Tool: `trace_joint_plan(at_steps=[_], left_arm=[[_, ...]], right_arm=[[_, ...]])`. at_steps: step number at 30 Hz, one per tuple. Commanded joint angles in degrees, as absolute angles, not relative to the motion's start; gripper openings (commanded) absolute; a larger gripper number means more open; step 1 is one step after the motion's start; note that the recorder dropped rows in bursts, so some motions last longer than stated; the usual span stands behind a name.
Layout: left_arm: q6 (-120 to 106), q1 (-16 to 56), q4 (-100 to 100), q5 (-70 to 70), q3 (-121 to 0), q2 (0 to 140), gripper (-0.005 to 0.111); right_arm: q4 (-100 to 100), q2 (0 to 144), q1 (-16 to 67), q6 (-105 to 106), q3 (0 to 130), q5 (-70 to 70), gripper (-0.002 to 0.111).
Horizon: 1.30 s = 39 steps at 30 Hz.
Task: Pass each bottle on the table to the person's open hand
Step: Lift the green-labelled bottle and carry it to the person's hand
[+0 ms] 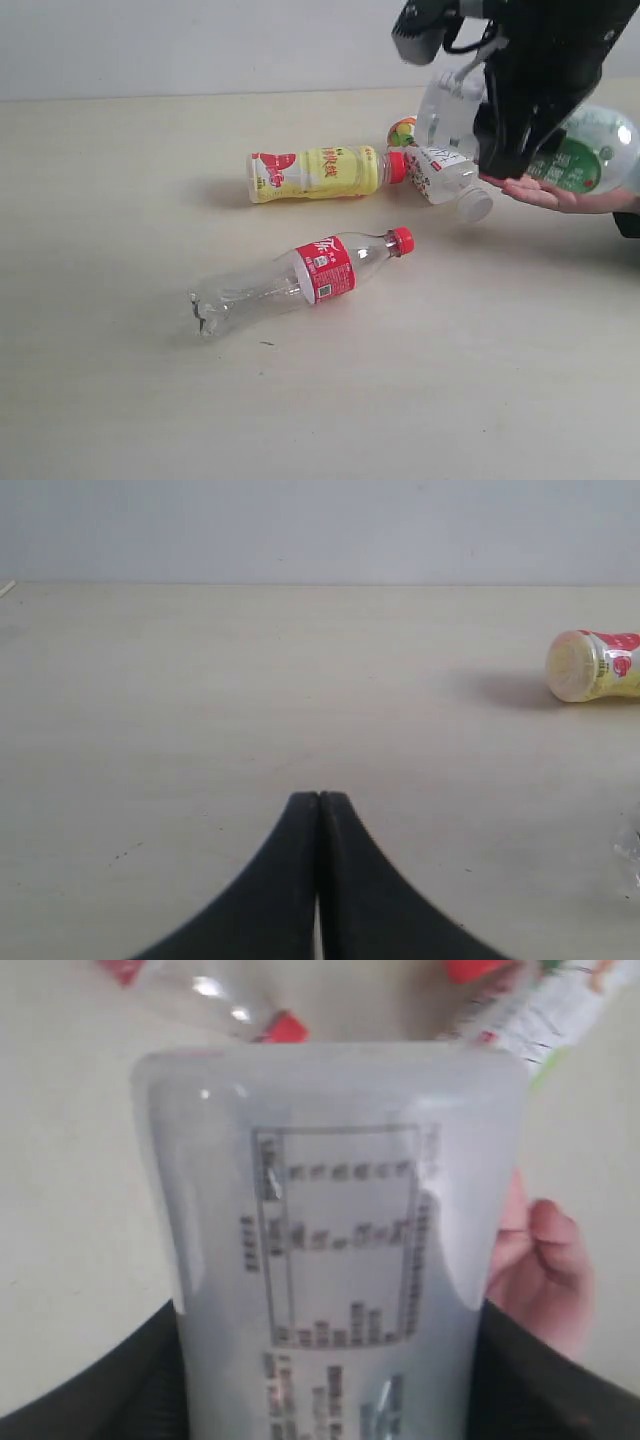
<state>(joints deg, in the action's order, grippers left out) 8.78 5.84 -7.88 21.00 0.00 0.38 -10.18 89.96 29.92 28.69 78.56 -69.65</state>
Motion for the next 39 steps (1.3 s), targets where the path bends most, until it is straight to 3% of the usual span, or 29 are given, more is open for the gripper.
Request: trace_joint_plan(at_steps=[1,4,10,26,39], left_arm=[[9.01,5.74,-7.80,20.60,0.00,0.00,0.000],[9.01,5.74,-7.80,20.60,0.00,0.00,0.000],[9.01,5.74,-7.80,20.60,0.00,0.00,0.000],[9.01,5.74,-7.80,20.60,0.00,0.00,0.000],[9.01,5.74,-7.80,20.60,0.00,0.00,0.000]], right_arm=[[-18.01,90.81,25.39,8.96,84.60,-69.96,0.000],[-17.66,94.24,16.36,-2.47,86.93,-69.96,0.000],[-13.79,100.83,10.79,-4.61,86.93,-69.96,0.000],[-12.11,111.21,10.62,-11.91,86.93,-56.17,0.000],[-12.10,111.21,10.62,-12.15,86.93,-55.36,0.002]])
